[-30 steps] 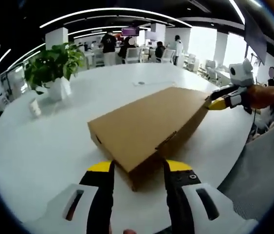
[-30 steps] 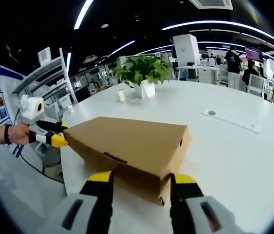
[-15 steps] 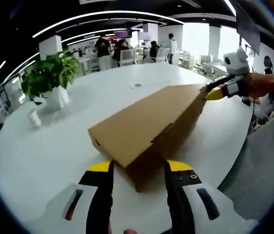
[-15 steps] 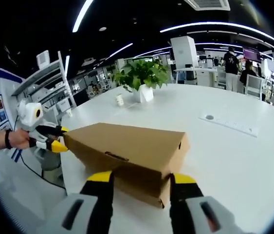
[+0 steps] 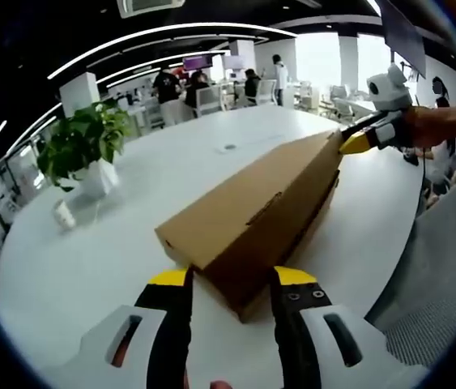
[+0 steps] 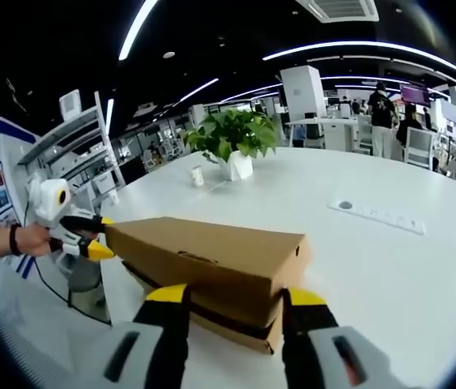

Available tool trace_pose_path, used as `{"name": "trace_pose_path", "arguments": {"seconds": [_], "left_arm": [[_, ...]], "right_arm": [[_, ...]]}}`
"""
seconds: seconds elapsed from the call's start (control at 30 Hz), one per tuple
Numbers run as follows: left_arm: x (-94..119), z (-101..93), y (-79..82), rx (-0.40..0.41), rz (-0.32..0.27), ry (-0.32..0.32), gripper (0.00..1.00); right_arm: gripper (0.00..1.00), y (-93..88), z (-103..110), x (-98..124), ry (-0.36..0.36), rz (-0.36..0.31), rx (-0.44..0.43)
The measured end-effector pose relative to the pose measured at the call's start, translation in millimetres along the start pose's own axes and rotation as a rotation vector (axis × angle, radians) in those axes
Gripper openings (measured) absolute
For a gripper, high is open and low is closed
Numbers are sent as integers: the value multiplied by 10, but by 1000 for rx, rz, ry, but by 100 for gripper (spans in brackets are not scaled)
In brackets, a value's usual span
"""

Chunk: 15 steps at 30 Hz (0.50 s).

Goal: Operate the shoe box by opening the lid, removing the specified soft item, and placing it in the target area until the item is outside and the box remains undamaged.

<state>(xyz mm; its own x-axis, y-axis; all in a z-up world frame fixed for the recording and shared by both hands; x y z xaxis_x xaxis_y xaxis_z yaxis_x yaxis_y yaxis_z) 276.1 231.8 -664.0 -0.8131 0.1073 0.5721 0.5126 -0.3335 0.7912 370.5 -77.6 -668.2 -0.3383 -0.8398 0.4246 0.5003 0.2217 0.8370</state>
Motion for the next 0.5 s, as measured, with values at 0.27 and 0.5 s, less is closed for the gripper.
{"name": "trace_pose_path", "arguments": {"seconds": [0.27, 0.5], "left_arm": [[-3, 25, 44, -6, -18, 22, 36], [-3, 52, 109, 7, -45, 62, 34]], "right_arm": [[42, 99, -7, -2, -5, 3, 35], [43, 202, -3, 17, -6, -16, 48]]}}
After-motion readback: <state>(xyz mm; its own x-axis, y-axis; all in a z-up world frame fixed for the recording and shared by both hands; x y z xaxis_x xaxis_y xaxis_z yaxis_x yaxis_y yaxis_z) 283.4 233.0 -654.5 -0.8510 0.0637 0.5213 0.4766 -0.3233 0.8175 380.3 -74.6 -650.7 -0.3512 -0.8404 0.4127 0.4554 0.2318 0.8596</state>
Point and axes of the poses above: the point that each gripper's makers call its tool centre point, and the gripper's own axes: x roughly backward along the fingers, z roughly to its left, y roughly out of its top, the point moved 8 cm from there along x, roughly backward along the fingers, and after that the axes turned 14 degrees about y, right-handed, at the moved point
